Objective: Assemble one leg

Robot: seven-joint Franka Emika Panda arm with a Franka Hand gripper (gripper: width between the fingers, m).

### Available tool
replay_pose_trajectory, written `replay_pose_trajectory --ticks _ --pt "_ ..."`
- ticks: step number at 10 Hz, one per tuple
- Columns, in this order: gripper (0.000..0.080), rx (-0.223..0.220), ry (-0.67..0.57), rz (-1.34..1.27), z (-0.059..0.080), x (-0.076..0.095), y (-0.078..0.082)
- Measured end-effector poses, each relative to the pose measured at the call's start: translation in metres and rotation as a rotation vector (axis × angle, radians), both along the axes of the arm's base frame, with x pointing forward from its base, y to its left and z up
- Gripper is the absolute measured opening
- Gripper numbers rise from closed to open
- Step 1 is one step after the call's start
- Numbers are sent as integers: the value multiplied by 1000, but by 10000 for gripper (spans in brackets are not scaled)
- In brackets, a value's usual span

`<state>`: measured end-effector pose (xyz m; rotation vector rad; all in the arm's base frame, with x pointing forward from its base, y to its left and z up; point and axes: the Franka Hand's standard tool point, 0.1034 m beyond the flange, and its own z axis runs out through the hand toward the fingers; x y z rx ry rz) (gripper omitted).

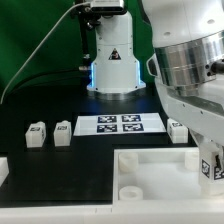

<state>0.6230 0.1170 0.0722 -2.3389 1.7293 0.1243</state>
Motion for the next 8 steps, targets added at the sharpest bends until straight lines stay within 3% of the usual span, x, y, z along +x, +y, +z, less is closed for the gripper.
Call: replay_pose_trajectory --ticks 2,3,4,5,6,7,8 --pt "300 -36 -34 197 1 -2 1" --pt "300 -62 -72 416 2 -3 -2" --pt "360 -86 -112 600 3 -1 -3" --pt "495 -90 -150 746 2 0 -8" --pt "495 -103 -165 837 1 0 -12" --pt "615 -115 -188 960 1 0 -12" --pt "639 -120 -205 1045 1 0 -13"
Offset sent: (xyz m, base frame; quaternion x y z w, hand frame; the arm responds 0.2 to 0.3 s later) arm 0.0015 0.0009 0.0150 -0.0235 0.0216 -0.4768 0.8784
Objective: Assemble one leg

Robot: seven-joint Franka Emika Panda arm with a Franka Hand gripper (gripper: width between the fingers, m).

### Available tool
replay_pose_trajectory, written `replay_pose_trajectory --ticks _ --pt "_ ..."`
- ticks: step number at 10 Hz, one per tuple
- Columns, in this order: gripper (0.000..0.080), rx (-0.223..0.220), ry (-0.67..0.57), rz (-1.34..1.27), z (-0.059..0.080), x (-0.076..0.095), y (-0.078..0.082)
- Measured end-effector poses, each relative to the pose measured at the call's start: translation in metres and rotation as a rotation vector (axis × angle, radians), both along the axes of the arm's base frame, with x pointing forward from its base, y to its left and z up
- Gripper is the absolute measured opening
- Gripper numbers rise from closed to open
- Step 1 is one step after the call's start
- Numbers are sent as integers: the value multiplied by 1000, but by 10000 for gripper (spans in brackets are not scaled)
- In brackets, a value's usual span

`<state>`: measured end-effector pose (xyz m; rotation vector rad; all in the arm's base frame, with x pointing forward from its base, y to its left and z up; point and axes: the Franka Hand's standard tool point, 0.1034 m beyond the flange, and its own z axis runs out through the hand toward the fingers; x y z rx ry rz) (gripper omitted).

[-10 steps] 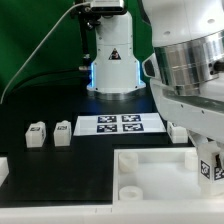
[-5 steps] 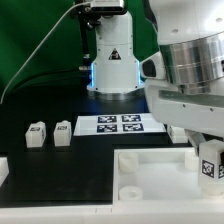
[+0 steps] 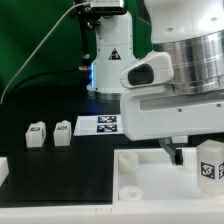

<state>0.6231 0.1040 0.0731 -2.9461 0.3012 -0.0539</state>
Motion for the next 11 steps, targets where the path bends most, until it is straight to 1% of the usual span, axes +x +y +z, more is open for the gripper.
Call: replay_pose_trajectory --ticks 1,2,3,4,5,7,8,9,10,11 --pt "639 -12 -16 93 0 0 0" --pt "648 -55 -56 294 3 2 2" --pt "648 -79 -83 454 5 2 5" --pt "648 -85 -94 527 4 2 4" --pt "648 -83 -87 488 4 2 4" --pt "389 -79 -77 425 3 2 4" --pt "389 -72 -61 324 3 1 5" --pt "291 -66 -47 232 3 1 5" --pt "291 -63 -39 176 3 1 5" --pt "291 -51 -15 15 3 2 7"
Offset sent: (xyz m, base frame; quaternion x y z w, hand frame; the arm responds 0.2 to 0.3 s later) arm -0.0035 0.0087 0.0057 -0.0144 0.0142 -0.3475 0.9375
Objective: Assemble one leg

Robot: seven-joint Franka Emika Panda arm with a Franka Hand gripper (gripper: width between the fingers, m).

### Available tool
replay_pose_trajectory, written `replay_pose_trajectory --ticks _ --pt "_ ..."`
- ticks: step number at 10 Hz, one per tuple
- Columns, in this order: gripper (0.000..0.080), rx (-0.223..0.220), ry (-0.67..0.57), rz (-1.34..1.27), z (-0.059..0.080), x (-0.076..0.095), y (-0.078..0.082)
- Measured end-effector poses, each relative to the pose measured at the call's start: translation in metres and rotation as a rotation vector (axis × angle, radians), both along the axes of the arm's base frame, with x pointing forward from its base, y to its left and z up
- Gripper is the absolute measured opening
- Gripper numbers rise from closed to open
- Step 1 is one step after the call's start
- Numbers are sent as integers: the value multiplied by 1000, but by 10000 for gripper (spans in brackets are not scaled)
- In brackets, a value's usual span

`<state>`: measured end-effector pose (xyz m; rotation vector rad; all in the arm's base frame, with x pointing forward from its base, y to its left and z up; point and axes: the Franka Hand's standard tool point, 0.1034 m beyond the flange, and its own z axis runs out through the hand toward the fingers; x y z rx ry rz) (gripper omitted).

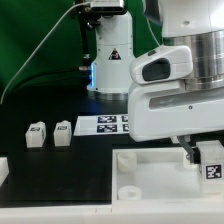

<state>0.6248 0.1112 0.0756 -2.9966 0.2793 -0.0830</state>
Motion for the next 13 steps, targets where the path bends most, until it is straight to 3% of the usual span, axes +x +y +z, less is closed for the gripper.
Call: replay_pose_trajectory --ticks 4,6,10,11,12,13 --pt "291 16 107 -669 0 2 0" --pt "292 94 172 -1047 -1 1 -3" --pt "292 115 257 -1439 2 1 5" --pt "373 114 258 -1436 1 1 5" --pt "373 113 254 -1408 1 0 5" --pt "508 104 232 -1296 -1 -1 4"
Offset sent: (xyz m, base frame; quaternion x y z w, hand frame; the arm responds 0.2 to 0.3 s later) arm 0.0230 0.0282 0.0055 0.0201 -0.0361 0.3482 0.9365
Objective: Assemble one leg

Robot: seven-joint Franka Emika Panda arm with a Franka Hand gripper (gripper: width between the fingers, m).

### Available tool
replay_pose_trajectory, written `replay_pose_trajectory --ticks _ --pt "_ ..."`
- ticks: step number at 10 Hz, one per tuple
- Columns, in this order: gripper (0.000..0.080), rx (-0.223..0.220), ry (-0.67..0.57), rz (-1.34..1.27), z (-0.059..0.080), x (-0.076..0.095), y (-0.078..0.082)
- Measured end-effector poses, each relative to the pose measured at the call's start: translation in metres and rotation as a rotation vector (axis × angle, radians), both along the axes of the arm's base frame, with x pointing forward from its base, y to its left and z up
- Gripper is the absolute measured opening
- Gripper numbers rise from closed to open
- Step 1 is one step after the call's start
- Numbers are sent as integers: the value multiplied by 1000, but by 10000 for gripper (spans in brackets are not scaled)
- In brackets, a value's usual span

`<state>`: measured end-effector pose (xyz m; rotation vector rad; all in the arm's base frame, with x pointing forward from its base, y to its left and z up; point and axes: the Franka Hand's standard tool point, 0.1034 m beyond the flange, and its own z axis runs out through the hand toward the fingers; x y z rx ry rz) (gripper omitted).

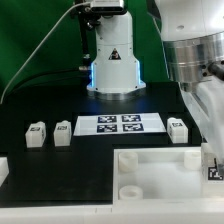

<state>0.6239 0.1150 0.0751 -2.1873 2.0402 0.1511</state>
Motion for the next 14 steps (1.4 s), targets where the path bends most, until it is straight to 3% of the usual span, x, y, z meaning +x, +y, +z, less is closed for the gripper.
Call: replay_pose_trajectory --ticks 1,2,3,6,8,9,12,13,14 --pt "619 -17 -26 130 -5 -5 -2" --pt "640 -38 -56 319 -9 -8 -2" --pt "640 -59 -84 505 -11 -9 -1" --pt "649 -67 -123 755 -10 -9 -3" --pt "649 -120 -153 1199 -9 -8 -5" --pt "649 -126 -178 1383 -6 -4 -6" --pt "622 -122 -173 1309 -6 -4 -5" --pt "450 -119 -163 1219 -6 -4 -4" --pt "450 -116 -153 1126 -6 -4 -3"
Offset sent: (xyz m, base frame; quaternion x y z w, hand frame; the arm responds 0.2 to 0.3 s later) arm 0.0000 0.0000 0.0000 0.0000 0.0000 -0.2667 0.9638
